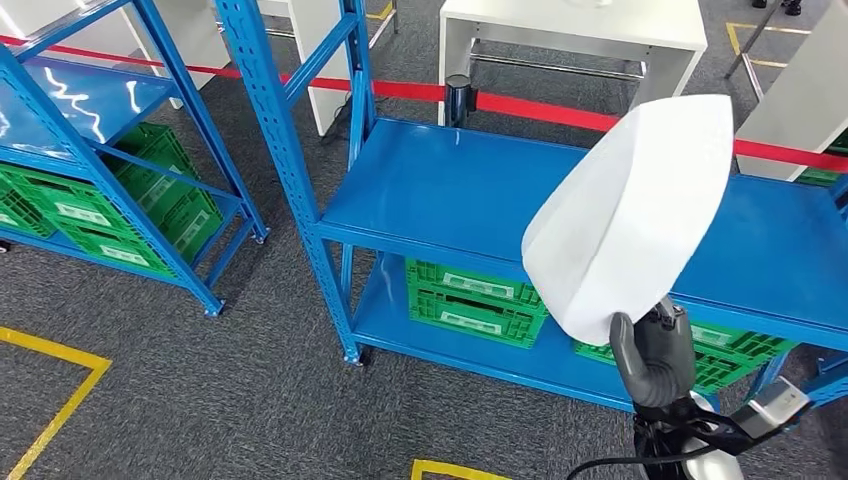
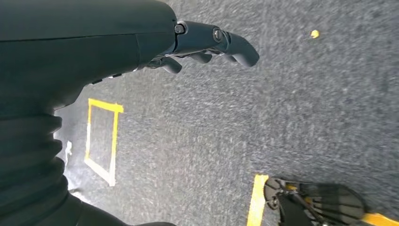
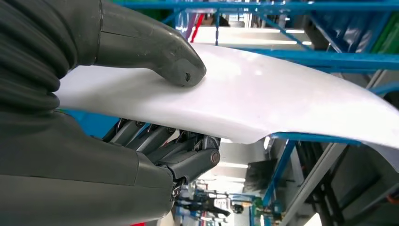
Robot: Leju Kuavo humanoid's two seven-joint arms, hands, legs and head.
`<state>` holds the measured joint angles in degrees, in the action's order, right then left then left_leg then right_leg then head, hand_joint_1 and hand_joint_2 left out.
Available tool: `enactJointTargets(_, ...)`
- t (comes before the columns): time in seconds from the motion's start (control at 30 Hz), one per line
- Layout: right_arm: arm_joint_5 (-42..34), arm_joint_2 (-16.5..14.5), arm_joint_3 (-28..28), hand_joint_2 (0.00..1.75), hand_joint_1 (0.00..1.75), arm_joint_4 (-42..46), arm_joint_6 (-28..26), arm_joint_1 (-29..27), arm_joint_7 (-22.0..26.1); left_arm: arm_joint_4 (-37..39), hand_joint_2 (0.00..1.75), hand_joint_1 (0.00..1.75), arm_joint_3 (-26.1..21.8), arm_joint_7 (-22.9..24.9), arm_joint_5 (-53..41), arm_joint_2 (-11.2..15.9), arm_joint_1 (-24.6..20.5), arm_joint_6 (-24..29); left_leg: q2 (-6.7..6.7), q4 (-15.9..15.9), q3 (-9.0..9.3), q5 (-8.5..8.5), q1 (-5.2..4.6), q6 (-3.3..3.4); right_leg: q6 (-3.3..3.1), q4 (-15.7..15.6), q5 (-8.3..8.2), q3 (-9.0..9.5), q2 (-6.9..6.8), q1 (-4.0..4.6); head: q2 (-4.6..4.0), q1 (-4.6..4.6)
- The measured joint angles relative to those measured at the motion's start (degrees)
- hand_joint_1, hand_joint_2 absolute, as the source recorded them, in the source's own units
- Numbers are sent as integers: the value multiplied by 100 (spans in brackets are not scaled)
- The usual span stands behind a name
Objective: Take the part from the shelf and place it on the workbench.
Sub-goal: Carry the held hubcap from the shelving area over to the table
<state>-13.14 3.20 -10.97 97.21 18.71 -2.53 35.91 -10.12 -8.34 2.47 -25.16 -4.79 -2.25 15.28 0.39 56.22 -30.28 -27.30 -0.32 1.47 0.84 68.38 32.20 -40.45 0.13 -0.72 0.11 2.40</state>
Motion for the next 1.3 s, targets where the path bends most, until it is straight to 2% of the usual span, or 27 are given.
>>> enactJointTargets(0.03, 34, -37, 53, 175, 175, 2, 95, -52, -38, 0, 175, 0, -22, 0, 22, 7, -2, 0, 8, 13, -78, 59, 0, -3, 21, 340, 175, -61, -1, -6, 0, -4)
enactJointTargets(0.07, 104, -71, 97, 175, 175, 2, 149, -114, -70, 0, 175, 0, -43, 0, 37, 10, -4, 0, 16, 34, -169, 113, 2, -10, 37, 553, 216, -53, -1, -12, 0, -6)
enactJointTargets(0.1, 195, -104, 136, 175, 175, 1, 180, -180, -77, 0, 175, 0, -59, 1, 45, 13, -6, 0, 19, 65, -265, 160, 7, -24, 49, 578, 138, 51, -2, -18, 0, -8)
enactJointTargets(0.17, 336, -155, 198, 175, 175, 1, 207, -299, -12, -1, 175, 0, -74, 17, 43, 17, -9, 0, 21, 166, -446, 231, 22, -66, 59, 22, -108, 561, -8, -30, 0, -11)
enactJointTargets(0.23, 387, -203, 246, 175, 175, -2, 238, -397, 63, -4, 175, 0, -82, 39, 23, 25, -12, 1, 17, 274, -570, 277, 19, -124, 11, -680, -114, 1056, -8, -12, 0, -11)
enactJointTargets(0.27, 392, -225, 265, 175, 175, -8, 258, -440, 87, -5, 175, 0, -87, 42, 10, 27, -14, 1, 15, 307, -595, 300, 14, -157, -32, -862, -58, 1161, -3, -1, 0, -14)
enactJointTargets(0.37, 419, -299, 293, 175, 175, -49, 316, -519, 115, -8, 175, 0, -97, 29, -24, 31, -17, 1, 6, 315, -639, 369, 22, -277, -182, -934, -114, 1092, 2, 7, 0, -19)
enactJointTargets(0.4, 440, -332, 293, 175, 175, -63, 332, -529, 120, -8, 175, 0, -98, 23, -47, 31, -16, -3, -2, 373, -684, 278, 29, -315, -230, -948, -177, 1041, -1, -1, 0, -17)
enactJointTargets(0.47, 499, -406, 290, 175, 175, -91, 360, -551, 130, -8, 175, 0, -99, 4, -103, 20, -16, -16, -20, 802, -833, -200, 54, -380, -292, -965, -316, 907, -10, -20, 0, 0)
enactJointTargets(0.53, 540, -472, 277, 175, 175, -136, 401, -575, 133, -10, 175, 0, -99, -15, -139, -4, -29, -30, -23, 1509, -985, -696, 71, -428, -298, -955, -447, 740, -13, -19, 0, 15)
enactJointTargets(0.57, 545, -497, 269, 175, 175, -169, 426, -579, 133, -10, 175, 0, -99, -25, -141, -15, -39, -33, -23, 1759, -989, -763, 77, -439, -289, -945, -509, 660, -18, -18, 0, 15)
enactJointTargets(0.6, 549, -519, 261, 175, 175, -212, 446, -577, 134, -12, 175, 0, -99, -42, -132, -25, -48, -33, -23, 1843, -910, -710, 81, -443, -277, -932, -570, 576, -23, -18, 0, 15)
enactJointTargets(0.63, 564, -538, 255, 175, 175, -258, 457, -568, 141, -15, 175, 0, -99, -63, -122, -32, -58, -33, -24, 1712, -730, -570, 85, -440, -262, -918, -627, 499, -27, -20, 0, 16)
enactJointTargets(0.7, 618, -570, 247, 175, 175, -329, 462, -545, 185, -21, 175, 0, -99, -103, -109, -41, -90, -33, -29, 959, -142, -383, 89, -423, -214, -891, -737, 364, -30, -23, 0, 17)
enactJointTargets(0.77, 660, -588, 243, 175, 175, -358, 462, -522, 244, -24, 175, 0, -99, -108, -117, -51, -114, -32, -54, 303, 278, -425, 60, -363, -143, -897, -844, 312, -32, -22, 0, 16)
enactJointTargets(0.8, 662, -594, 241, 175, 175, -365, 465, -512, 267, -25, 175, 0, -99, -99, -118, -55, -116, -29, -65, 163, 337, -466, 40, -321, -103, -916, -899, 311, -34, -24, 0, 20)
enactJointTargets(0.87, 656, -601, 240, 175, 175, -390, 477, -503, 288, -22, 175, 0, -99, -81, -112, -61, -103, -19, -58, 126, 272, -380, 30, -214, -20, -955, -979, 312, -29, -35, 0, 26)
enactJointTargets(0.9, 675, -603, 240, 175, 175, -409, 471, -502, 297, -20, 175, 0, -100, -71, -105, -62, -97, -11, -43, 119, 221, -318, 34, -156, 16, -921, -914, 280, -21, -40, 0, 24)
enactJointTargets(0.93, 724, -604, 240, 175, 175, -430, 455, -502, 310, -19, 175, 0, -105, -62, -95, -63, -91, -5, -26, 106, 157, -247, 41, -101, 45, -797, -736, 223, -14, -42, 0, 16)
enactJointTargets(1.03, 940, -602, 223, 175, 175, -465, 447, -522, 374, -16, 175, 0, -123, 15, -69, -57, -76, -4, 0, 112, -99, -26, 18, -13, 85, 188, 125, -33, -7, -40, 0, -9)
enactJointTargets(1.07, 991, -600, 210, 175, 175, -467, 464, -538, 387, -14, 175, 0, -128, 59, -67, -57, -70, -8, 3, 125, -196, 50, 3, -6, 86, 509, 241, -63, -7, -32, 0, -11)
enactJointTargets(1.1, 1027, -599, 197, 175, 175, -466, 484, -553, 395, -11, 175, 0, -132, 104, -68, -60, -61, -13, 5, 145, -292, 120, -10, -5, 76, 674, 209, -15, -7, -21, 0, -12)
enactJointTargets(1.13, 1039, -598, 186, 175, 175, -465, 502, -566, 399, -9, 175, 0, -137, 142, -68, -63, -53, -15, 7, 171, -397, 183, -21, -9, 55, 635, 71, 136, -7, -5, 0, -12)
enactJointTargets(1.17, 1034, -597, 177, 175, 175, -463, 522, -574, 403, -7, 175, 0, -141, 168, -68, -66, -47, -15, 7, 203, -493, 238, -28, -16, 22, 390, -85, 391, -7, 15, 0, -13)
enactJointTargets(1.2, 1023, -597, 170, 175, 175, -460, 538, -574, 407, -8, 175, 0, -146, 179, -67, -72, -44, -15, 9, 238, -575, 287, -31, -26, -32, -18, -135, 713, -9, 44, 0, -12)
enactJointTargets(1.27, 1024, -597, 159, 175, 175, -451, 536, -572, 414, -10, 175, 0, -155, 144, -65, -85, -47, -14, 8, 284, -669, 382, -37, -70, -126, -794, -52, 1236, -16, 98, 0, -12)
enactJointTargets(1.3, 1042, -597, 154, 175, 175, -445, 528, -572, 416, -11, 175, 0, -158, 108, -74, -91, -50, -14, 9, 283, -684, 432, -31, -103, -165, -1004, 20, 1340, -16, 119, 0, -19)
